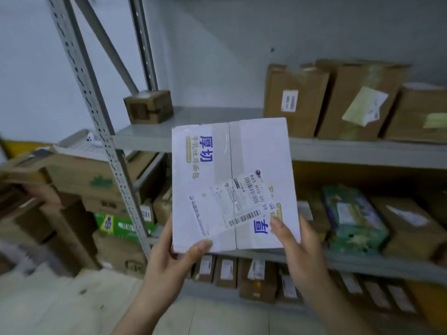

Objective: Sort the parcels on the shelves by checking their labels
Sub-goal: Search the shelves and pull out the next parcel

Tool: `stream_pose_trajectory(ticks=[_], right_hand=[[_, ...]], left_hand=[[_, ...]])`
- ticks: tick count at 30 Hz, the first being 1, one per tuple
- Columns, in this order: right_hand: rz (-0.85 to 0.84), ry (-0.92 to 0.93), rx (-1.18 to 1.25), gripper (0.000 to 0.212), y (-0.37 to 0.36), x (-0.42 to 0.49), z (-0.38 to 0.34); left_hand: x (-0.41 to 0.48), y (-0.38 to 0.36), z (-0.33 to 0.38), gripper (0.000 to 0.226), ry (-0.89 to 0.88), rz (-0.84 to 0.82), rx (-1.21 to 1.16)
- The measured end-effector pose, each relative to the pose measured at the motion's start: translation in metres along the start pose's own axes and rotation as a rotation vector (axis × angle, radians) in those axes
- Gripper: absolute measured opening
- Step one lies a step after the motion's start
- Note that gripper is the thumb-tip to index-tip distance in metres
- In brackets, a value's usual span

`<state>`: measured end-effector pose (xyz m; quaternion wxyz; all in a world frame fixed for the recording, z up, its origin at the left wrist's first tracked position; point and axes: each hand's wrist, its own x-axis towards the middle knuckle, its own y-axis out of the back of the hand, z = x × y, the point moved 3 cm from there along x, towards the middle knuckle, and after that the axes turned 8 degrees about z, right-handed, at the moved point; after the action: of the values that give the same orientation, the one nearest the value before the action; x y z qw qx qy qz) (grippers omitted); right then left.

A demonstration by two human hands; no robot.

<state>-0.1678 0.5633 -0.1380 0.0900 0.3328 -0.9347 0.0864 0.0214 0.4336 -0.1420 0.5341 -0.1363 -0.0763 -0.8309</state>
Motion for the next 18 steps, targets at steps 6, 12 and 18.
stream_pose_trajectory(ticks=[6, 12, 18], right_hand=[[0.044, -0.051, 0.009, 0.046, 0.042, -0.045, 0.013], [0.044, -0.042, 0.019, 0.044, 0.050, -0.044, 0.011], [-0.057, -0.030, -0.017, 0.039, 0.030, -0.024, 0.014]], left_hand=[[-0.049, -0.015, -0.008, 0.062, 0.031, -0.038, 0.064], [-0.050, -0.024, -0.007, 0.065, 0.008, -0.041, 0.065], [-0.033, -0.011, -0.011, 0.061, 0.010, 0.010, 0.054]])
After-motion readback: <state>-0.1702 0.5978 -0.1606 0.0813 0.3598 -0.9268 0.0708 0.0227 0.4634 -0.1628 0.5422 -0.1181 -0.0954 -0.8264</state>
